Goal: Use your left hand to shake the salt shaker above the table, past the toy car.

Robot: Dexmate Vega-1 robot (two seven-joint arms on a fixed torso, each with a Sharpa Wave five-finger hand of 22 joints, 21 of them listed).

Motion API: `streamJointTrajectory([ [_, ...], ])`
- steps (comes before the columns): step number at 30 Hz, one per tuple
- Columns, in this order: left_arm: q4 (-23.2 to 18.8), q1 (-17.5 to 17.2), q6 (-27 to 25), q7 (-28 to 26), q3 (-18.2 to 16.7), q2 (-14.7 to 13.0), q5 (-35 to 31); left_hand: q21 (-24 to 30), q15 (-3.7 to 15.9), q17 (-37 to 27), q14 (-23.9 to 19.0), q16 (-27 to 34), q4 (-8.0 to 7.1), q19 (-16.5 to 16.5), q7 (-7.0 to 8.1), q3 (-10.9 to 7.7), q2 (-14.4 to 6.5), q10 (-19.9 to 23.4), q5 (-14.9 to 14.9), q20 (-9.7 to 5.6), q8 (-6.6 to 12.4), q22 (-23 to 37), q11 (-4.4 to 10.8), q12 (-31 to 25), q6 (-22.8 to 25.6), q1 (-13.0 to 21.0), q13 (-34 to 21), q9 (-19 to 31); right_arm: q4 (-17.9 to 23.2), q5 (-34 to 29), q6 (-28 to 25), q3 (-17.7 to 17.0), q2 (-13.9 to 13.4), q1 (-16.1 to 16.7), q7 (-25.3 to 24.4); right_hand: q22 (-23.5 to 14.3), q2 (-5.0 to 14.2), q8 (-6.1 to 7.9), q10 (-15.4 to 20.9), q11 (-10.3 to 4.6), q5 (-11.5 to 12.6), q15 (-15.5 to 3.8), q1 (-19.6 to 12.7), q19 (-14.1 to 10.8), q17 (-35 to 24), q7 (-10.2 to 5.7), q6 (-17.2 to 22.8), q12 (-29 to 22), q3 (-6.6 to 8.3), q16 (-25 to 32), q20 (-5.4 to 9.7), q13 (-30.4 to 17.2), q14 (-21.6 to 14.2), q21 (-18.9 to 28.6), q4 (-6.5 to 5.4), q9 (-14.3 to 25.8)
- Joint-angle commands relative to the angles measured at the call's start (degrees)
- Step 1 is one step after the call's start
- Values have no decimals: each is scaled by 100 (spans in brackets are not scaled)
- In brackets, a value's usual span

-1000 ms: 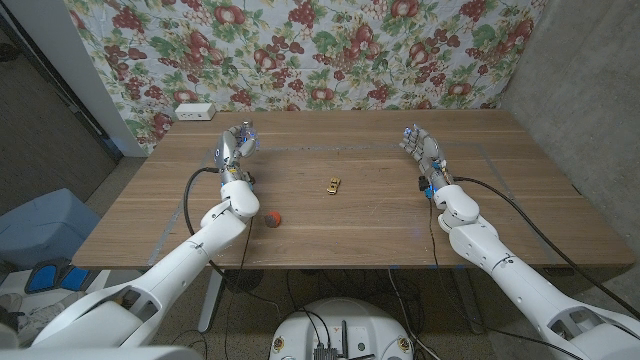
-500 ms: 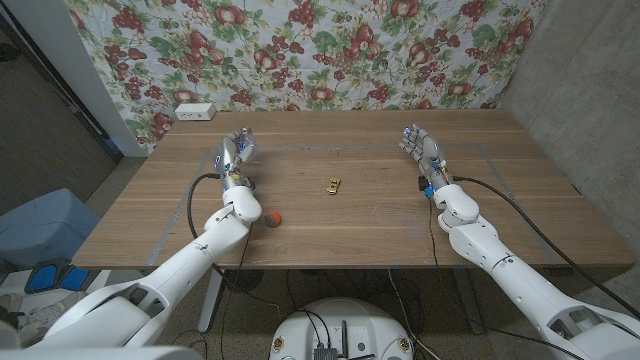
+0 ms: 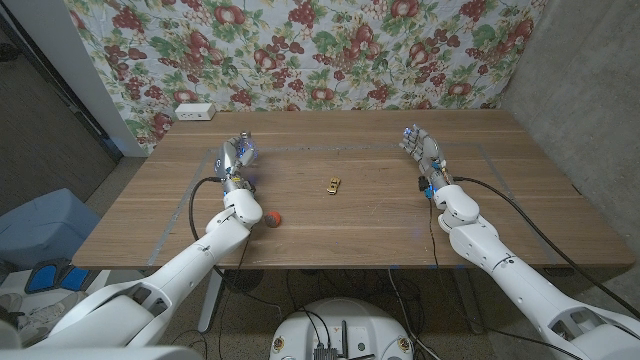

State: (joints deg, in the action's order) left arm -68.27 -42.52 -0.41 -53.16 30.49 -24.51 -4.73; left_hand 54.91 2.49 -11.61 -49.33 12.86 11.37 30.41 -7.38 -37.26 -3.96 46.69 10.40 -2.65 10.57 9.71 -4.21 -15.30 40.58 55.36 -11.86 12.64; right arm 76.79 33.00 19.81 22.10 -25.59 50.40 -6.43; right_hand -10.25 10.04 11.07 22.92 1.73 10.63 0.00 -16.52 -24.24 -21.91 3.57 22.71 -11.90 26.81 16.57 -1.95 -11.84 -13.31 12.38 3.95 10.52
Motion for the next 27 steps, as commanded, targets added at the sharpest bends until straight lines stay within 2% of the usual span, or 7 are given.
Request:
streamJointTrajectory([
  [1,132,43,-114,74,57,55,125,27,1072,-18,-232,-14,-110,4,595,-123,-526,1478,26,-559,25,27,1339,-11,1140,384,-32,10,41,9,14,-18,-9,38,-20,-15,-15,18,34,15,41,20,44,-31,-27,-10,45,-4,58,-22,6,-31,-46,-22,-8,25],
  [13,3,3,-284,195,58,-29,216,25,1072,-7,-181,-42,-86,-21,538,-143,-507,1433,39,-542,11,25,1281,13,1100,397,-33,2,25,-8,25,-2,-16,20,13,-15,-15,16,30,4,41,31,45,-31,-28,-8,38,-2,58,-25,1,-31,-44,-22,-9,25],
  [16,5,15,-311,206,70,-35,213,27,1094,-10,-170,-36,-28,-26,536,-114,-415,1383,41,-538,-4,24,1335,39,1058,436,-30,-6,27,32,33,-14,-6,26,37,-15,-15,16,35,7,41,28,46,-33,-28,-10,38,-4,58,-24,4,-31,-46,-21,-9,25],
  [18,12,25,-295,243,82,-50,217,27,1077,-10,-145,-42,-23,-33,542,-94,-367,1349,43,-545,-15,24,1297,55,1019,445,-29,-11,41,25,22,-17,-2,33,5,-15,-16,16,35,0,40,27,47,-31,-29,-8,38,-4,57,-24,0,-31,-46,-22,-11,25],
  [21,0,35,-327,290,88,-63,232,27,1048,-28,-121,-22,-44,-46,537,45,-187,1310,27,-549,-31,25,1283,75,940,391,-29,-23,40,9,34,-13,-11,35,9,-15,-16,16,32,2,39,31,50,-27,-29,-8,38,-3,56,-25,-1,-31,-46,-23,-13,25],
  [27,-63,37,-419,388,106,-111,243,-23,963,-34,44,-41,-171,-158,636,412,179,1029,-2,-516,-59,23,1254,192,688,3,-28,-50,28,27,58,-18,-6,35,40,-16,-20,14,28,8,37,34,60,-31,-31,-5,33,-1,51,-25,-7,-31,-47,-22,-20,25],
])
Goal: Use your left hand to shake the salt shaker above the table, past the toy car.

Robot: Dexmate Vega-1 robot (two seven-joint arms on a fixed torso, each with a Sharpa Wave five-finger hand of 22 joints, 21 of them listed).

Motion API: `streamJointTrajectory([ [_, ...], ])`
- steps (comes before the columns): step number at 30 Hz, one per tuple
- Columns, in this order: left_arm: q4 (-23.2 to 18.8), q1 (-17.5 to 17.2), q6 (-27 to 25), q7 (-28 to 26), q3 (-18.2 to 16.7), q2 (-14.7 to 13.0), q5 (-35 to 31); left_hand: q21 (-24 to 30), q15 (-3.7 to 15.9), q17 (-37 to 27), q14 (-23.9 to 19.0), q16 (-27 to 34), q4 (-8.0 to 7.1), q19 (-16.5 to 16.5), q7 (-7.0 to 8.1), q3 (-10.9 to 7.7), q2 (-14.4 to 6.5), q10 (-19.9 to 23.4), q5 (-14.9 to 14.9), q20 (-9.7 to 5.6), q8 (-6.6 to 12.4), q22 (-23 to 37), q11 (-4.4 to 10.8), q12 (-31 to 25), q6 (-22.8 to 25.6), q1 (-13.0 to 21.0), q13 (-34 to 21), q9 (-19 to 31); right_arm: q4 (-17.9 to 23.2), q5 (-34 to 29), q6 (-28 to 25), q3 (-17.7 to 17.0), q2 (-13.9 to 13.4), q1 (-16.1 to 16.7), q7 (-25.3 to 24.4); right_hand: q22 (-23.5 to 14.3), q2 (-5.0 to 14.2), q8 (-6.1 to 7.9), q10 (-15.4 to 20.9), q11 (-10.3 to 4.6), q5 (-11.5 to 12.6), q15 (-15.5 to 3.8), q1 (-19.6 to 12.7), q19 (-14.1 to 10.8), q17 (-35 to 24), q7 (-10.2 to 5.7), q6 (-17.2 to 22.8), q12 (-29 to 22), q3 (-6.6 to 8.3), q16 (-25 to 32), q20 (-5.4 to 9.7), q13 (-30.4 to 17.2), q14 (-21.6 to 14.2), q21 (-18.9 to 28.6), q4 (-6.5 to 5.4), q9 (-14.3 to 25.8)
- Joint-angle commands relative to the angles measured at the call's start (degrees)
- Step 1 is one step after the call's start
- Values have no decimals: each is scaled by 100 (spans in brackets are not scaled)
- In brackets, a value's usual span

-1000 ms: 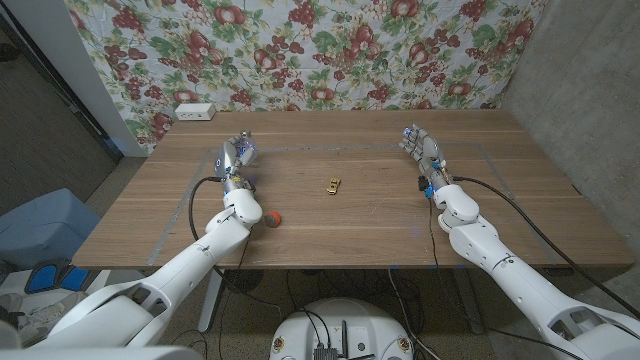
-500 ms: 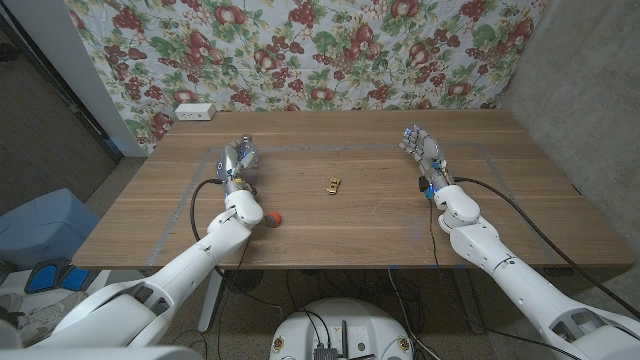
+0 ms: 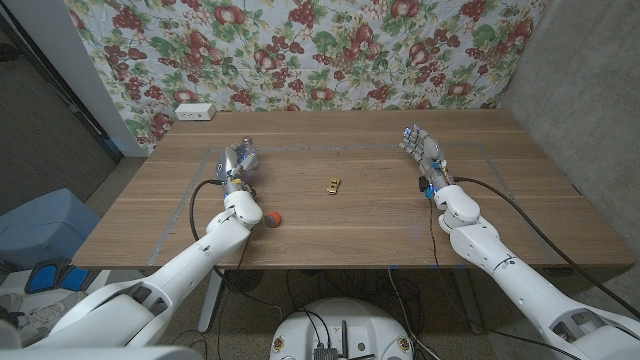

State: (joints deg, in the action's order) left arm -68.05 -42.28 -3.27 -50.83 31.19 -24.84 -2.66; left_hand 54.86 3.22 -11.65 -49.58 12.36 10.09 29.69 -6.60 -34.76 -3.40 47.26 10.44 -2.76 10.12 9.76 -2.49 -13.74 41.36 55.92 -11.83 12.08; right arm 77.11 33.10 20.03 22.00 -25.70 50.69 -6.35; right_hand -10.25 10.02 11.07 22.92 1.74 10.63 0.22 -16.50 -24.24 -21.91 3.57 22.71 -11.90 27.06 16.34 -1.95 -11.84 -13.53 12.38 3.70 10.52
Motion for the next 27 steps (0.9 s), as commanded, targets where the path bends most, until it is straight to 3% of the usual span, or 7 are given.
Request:
streamJointTrajectory([
  [1,-91,15,-142,168,44,-88,30,-23,899,-31,92,6,-43,-92,564,194,154,929,-6,-502,-5,18,1075,53,613,-79,-31,3,-2,29,33,-12,12,8,27,-15,-19,14,30,7,36,13,59,-32,-31,-6,31,-2,25,-2,-8,-31,-26,-21,5,25],
  [5,-151,7,-260,193,39,-97,45,-42,881,-28,162,-14,-64,-126,575,253,200,868,-5,-480,5,17,1046,77,598,-156,-30,-2,-31,57,36,-8,14,-10,87,-15,-21,10,29,13,35,17,65,-34,-32,-3,22,-2,22,-3,-11,-31,-26,-20,1,25],
  [13,-209,-4,-340,246,55,-132,42,-170,800,-51,554,-57,-164,-302,689,711,525,454,-31,-359,30,13,1016,214,454,-674,-23,-35,-52,51,44,-8,36,-15,58,-15,-38,8,30,24,30,23,84,-35,-32,2,13,-2,9,-6,-24,-31,-27,-20,-6,25],
  [15,-202,-4,-307,253,59,-137,42,-236,737,-52,654,-62,-184,-419,692,826,600,361,-36,-270,28,12,981,232,398,-810,-21,-44,-56,40,52,-4,31,-15,62,-15,-41,9,27,22,30,25,88,-36,-32,2,14,-1,6,-6,-23,-31,-28,-20,-8,25],
  [19,-191,-6,-290,188,58,-124,18,-404,597,-59,977,-79,-193,-660,730,1033,659,-227,-24,-85,2,15,859,351,115,-1024,-15,-66,-55,53,46,-11,44,-11,45,-15,-44,8,27,25,28,28,97,-36,-32,-4,11,0,0,-3,-24,-31,-38,-20,-13,25],
  [27,-273,-13,-317,165,89,-174,-73,-632,478,-42,1417,-107,-149,-949,825,1210,673,-811,-6,18,-20,19,747,365,-360,-1132,-11,-84,-84,34,82,-3,52,-22,56,-15,-46,8,35,28,26,34,112,-37,-33,-2,5,-3,-8,-9,-24,-30,-31,-20,-20,25],
])
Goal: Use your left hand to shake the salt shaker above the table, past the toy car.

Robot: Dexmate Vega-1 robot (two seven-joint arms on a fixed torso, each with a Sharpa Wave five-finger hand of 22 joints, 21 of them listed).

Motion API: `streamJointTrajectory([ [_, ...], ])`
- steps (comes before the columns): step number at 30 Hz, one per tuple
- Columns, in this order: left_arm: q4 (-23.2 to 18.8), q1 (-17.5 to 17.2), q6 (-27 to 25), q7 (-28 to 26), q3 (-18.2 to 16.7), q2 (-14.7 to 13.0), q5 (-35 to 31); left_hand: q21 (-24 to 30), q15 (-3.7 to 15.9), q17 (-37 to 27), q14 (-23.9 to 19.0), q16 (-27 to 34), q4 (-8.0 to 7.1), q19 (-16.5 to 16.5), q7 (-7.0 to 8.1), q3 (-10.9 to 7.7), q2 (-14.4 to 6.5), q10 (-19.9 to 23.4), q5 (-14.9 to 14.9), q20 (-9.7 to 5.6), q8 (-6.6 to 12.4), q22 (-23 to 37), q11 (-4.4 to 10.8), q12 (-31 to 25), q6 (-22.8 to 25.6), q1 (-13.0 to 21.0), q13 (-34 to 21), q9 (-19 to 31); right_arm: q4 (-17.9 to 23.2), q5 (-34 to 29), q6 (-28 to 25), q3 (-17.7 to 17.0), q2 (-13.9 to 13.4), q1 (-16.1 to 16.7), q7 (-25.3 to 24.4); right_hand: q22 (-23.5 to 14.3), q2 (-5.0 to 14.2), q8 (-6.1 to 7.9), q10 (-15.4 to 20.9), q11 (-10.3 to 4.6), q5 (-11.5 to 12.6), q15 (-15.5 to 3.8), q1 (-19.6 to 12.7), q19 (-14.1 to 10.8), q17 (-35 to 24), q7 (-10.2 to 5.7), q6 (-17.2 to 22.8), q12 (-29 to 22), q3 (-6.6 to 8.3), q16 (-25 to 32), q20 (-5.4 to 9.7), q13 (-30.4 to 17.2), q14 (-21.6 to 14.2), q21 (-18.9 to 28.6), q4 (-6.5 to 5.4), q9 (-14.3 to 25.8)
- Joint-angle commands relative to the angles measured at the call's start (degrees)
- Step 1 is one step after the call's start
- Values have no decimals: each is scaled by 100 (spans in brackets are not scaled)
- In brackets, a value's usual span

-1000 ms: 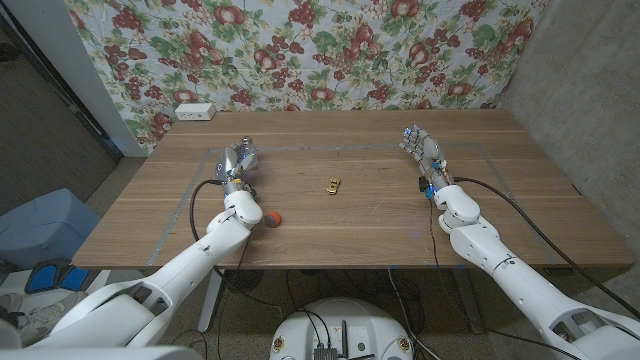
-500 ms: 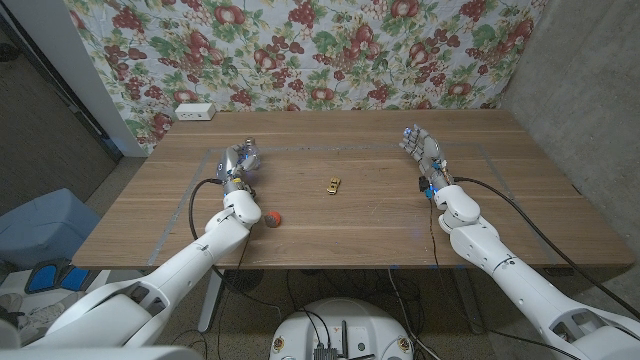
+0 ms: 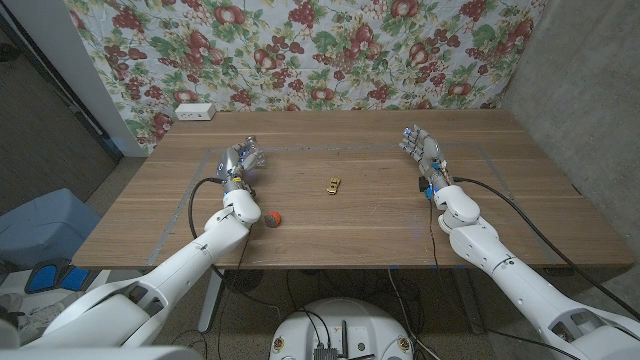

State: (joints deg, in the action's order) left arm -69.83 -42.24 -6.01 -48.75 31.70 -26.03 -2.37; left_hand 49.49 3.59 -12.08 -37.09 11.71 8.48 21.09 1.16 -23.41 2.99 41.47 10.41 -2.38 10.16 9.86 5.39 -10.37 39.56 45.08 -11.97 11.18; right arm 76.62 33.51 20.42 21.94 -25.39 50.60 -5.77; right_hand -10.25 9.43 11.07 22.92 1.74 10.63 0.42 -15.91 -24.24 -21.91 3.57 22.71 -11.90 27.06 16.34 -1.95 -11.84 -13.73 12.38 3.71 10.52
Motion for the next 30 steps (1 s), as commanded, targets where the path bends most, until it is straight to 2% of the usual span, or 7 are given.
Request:
streamJointTrajectory([
  [1,-91,-14,-37,-52,45,-56,-119,-125,429,7,219,-44,16,-124,69,107,54,-322,-4,-7,-24,9,-54,31,-253,-71,5,4,-43,-13,52,6,20,-17,5,-15,13,8,33,25,26,12,54,-36,-33,0,5,-2,-9,-9,-27,-30,-12,-20,-21,25],
  [9,-119,-38,49,-110,59,-75,-199,-303,343,43,501,-23,25,-249,116,271,115,-825,-1,12,-49,14,-145,19,-934,-182,14,-3,-42,-3,56,1,29,-11,-3,-15,12,10,27,20,25,14,66,-43,-33,0,6,0,-15,-11,-29,-30,-14,-18,-25,25],
  [13,-181,-87,169,-192,30,-86,-229,-472,230,62,808,-47,13,-409,92,377,129,-1371,6,94,-22,20,-227,49,-1410,-294,25,-11,-41,-25,58,8,16,-11,-1,-15,11,10,30,28,24,14,71,-39,-33,2,6,-1,-18,-13,-27,-30,-12,-20,-28,24],
  [18,-305,-149,260,-381,-8,-83,-335,-790,65,84,1474,-109,11,-747,179,490,90,-2413,16,232,-27,29,-377,59,-2232,-447,53,-30,-13,-11,41,-1,15,3,-20,-15,9,11,33,39,22,15,80,-43,-33,6,5,-2,-23,-15,-25,-30,-12,-19,-32,24],
  [22,-458,-209,279,-468,-54,-90,-391,-949,-13,85,1791,-119,-20,-959,201,537,48,-2781,19,319,-29,35,-426,42,-2590,-557,63,-40,-5,-10,51,-4,13,16,-18,-15,9,11,35,38,22,20,86,-44,-34,3,4,-3,-26,-14,-26,-30,-17,-19,-35,24],
  [26,-592,-254,327,-500,-85,-120,-455,-1075,-20,94,2073,-139,-21,-1136,233,561,18,-3059,21,329,-14,39,-491,40,-2794,-617,69,-45,30,-8,59,-13,4,50,-35,-15,9,13,30,26,21,15,90,-42,-34,6,8,-1,-29,-16,-26,-30,-15,-20,-36,24],
  [30,-778,-314,375,-376,-146,-183,-423,-1225,-11,108,2352,-138,-36,-1328,311,597,-10,-3296,18,256,-4,37,-443,13,-3002,-720,79,-54,89,-19,59,-20,-23,90,-50,-15,8,15,28,40,21,7,95,-42,-33,1,12,0,-31,-19,-27,-29,-13,-20,-37,24],
])
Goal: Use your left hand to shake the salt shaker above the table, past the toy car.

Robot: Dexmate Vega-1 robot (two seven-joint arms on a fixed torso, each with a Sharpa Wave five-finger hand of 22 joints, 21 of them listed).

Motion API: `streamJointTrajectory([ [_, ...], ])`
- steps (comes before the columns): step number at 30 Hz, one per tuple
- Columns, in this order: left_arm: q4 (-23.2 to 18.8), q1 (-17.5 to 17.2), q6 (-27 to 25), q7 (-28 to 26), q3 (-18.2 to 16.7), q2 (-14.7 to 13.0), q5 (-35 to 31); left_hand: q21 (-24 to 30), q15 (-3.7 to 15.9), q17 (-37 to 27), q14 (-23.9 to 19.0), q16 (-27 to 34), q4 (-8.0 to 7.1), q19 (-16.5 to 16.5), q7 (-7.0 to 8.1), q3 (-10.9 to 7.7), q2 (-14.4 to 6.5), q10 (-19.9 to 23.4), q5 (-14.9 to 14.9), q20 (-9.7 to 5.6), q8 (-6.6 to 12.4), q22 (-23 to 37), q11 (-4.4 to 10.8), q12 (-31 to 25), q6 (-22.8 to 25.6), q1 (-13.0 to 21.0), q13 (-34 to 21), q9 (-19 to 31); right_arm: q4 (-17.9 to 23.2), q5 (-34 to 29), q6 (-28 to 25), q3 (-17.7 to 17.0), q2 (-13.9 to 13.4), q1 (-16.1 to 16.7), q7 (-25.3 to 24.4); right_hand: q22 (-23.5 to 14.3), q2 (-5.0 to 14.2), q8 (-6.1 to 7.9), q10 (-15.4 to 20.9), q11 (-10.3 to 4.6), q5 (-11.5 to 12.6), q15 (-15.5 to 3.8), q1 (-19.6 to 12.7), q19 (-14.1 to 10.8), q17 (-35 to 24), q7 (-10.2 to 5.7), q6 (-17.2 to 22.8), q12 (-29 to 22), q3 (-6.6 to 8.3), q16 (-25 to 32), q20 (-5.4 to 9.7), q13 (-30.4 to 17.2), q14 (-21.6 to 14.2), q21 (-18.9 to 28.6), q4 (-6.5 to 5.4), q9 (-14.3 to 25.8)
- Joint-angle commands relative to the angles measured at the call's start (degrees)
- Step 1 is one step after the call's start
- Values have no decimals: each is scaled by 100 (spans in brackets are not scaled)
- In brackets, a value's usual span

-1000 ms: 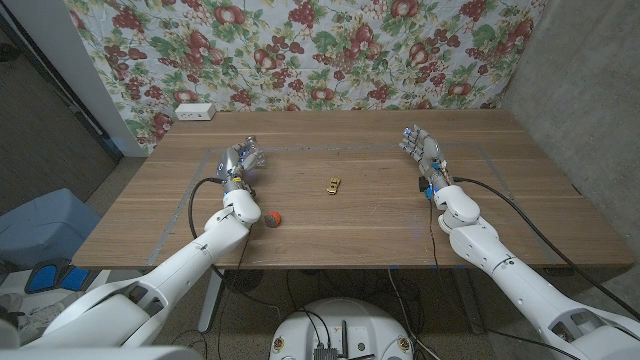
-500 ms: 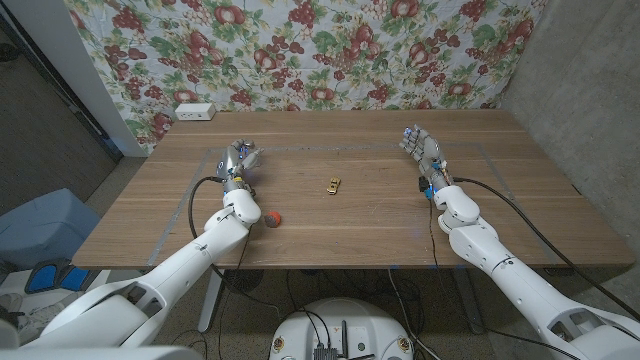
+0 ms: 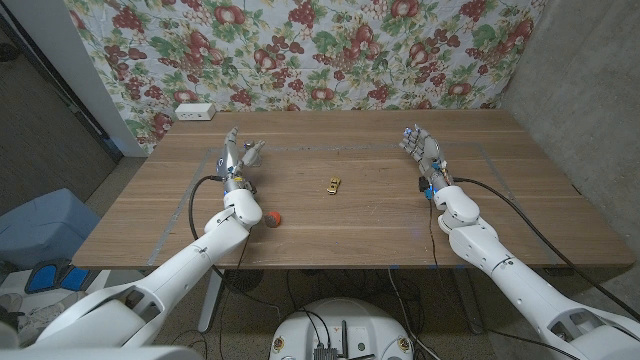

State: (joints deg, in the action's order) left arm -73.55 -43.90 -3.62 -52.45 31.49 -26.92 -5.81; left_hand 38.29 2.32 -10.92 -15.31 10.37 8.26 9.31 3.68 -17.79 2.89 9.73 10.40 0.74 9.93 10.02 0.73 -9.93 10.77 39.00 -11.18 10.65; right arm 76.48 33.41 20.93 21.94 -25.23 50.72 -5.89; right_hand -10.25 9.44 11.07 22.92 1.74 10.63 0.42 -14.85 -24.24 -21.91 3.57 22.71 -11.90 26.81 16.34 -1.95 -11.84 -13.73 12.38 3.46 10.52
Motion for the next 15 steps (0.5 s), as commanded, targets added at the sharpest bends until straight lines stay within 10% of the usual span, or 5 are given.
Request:
streamJointTrajectory([
  [1,-453,-167,185,64,-140,-126,-55,-158,158,-1,294,-17,-20,-215,89,44,-14,-159,18,-155,25,17,29,-43,-171,-148,4,-4,129,-21,-9,-20,-50,86,-56,-15,8,15,28,35,21,6,-11,-44,-34,1,11,0,-7,-21,-28,-29,-8,-20,-13,24],
  [15,-625,-406,1528,980,-413,-391,431,-664,212,67,1234,-59,-144,-705,49,188,-171,-832,-28,-453,13,-19,314,-29,-649,-710,61,-51,362,-58,-102,-70,-212,77,-44,-13,-29,-1,-54,6,16,31,1,-41,-25,1,-35,31,-25,-41,-38,-29,16,-23,2,23],
])
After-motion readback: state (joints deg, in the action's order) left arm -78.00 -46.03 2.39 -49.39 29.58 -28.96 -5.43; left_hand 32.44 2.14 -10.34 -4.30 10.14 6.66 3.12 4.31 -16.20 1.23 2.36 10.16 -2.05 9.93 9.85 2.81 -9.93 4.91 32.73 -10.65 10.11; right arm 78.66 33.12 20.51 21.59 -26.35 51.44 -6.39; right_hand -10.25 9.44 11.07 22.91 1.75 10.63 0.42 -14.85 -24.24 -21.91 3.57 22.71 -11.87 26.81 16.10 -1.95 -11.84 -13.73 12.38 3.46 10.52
